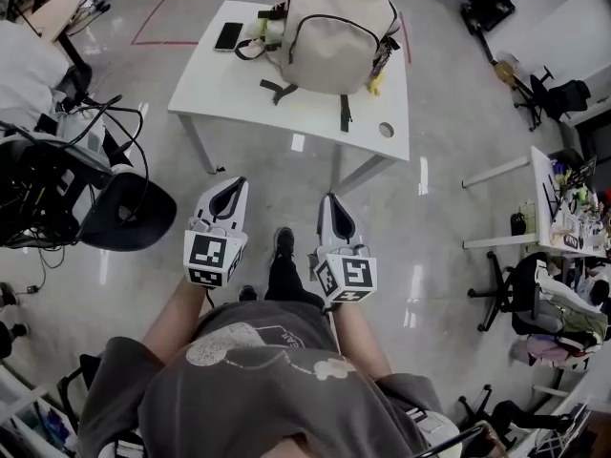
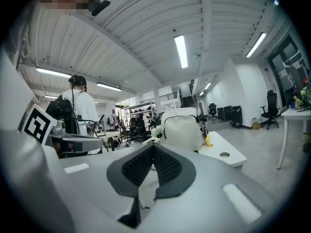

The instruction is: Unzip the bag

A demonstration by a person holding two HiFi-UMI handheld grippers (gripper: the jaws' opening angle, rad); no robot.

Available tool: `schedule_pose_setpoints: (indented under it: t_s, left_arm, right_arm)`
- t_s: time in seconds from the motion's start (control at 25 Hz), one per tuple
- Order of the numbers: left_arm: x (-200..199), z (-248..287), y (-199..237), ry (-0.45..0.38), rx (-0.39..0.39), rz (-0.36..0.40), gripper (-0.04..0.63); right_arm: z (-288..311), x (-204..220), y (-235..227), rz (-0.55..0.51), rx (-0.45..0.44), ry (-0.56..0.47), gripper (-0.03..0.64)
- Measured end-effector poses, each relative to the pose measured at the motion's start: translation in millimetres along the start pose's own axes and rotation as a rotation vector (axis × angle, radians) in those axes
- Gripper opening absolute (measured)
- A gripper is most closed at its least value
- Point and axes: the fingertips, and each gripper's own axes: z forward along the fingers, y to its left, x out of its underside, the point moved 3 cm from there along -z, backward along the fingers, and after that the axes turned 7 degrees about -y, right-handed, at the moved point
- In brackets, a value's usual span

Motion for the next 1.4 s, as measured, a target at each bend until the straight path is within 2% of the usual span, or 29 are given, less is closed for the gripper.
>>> schedule_pose_setpoints:
  t_s: [0.16,0.36,0.44,0.6,0.84,1.24,1.4]
  left_arm:
    - [4.5,32.8,17.6,0.006,-0.042,-0.047,0.006]
    - [7.6,83.0,0.7,0.009,-0.085,-0.059,0.006]
    - [0.7,103.0,7.3,0.007,-0.104,-0.067,0.006]
    - [-9.2,133.6,45.0,0.012,-0.144,-0.092,0.006]
    - [-13.1,170.3,49.1,0.018,-0.197,-0.102,0.006]
    - [-11.1,192.9,75.9,-0.007,-0.222,-0.111,0.006]
    - [-7.4,211.1,95.5,-0.005,-0.2,-0.107,0.006]
  right_arm:
    - [43.9,1.6,-20.4,0.018,-0.032,-0.01,0.0]
    - [70.3,2.2,-74.7,0.016,-0.069,-0.003,0.0]
    - [88.9,-2.2,-85.3,0.017,-0.088,0.007,0.0]
    - [141.9,-8.9,-85.6,0.014,-0.126,0.024,0.0]
    - [178.1,-9.8,-112.4,0.012,-0.198,0.05,0.0]
    - [227.2,5.0,-111.6,-0.002,-0.287,0.08,0.0]
    - [249.5,10.2,-99.1,-0.026,-0.308,0.098,0.0]
